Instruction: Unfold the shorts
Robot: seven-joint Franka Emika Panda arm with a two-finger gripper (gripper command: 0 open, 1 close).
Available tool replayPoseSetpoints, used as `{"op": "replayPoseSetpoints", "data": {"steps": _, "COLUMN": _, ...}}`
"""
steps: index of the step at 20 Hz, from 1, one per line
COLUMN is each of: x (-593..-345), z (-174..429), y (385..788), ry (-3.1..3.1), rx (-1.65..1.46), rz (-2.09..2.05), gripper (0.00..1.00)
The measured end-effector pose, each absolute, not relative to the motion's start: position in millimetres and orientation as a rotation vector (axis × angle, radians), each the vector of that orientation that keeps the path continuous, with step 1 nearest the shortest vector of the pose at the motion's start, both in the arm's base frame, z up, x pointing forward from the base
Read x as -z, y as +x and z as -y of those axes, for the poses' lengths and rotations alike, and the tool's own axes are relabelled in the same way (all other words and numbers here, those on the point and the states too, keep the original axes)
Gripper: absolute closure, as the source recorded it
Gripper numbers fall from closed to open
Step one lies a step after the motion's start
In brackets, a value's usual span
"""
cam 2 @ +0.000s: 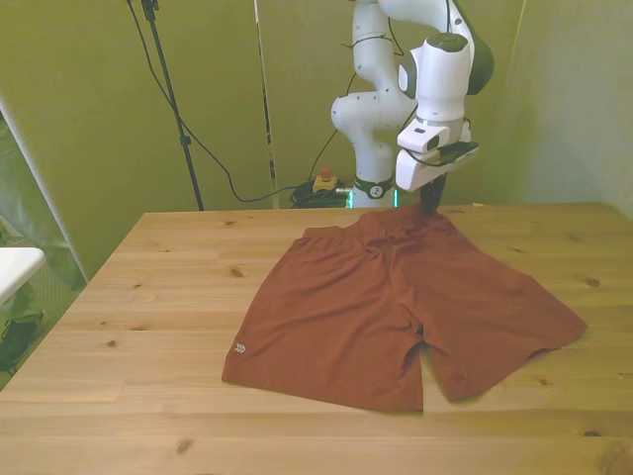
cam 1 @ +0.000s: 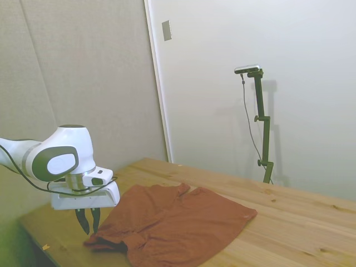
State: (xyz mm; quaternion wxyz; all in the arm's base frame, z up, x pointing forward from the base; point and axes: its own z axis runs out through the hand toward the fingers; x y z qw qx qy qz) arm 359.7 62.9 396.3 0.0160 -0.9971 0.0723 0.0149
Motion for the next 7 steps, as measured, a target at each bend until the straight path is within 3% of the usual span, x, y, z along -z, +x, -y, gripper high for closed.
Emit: {"op": "replayPoseSetpoints", "data": {"steps": 7, "x": -446, "z": -63, "y": 339, "ry": -3.059, "rx": 0.025, "rz": -0.362, "gripper": 0.00}}
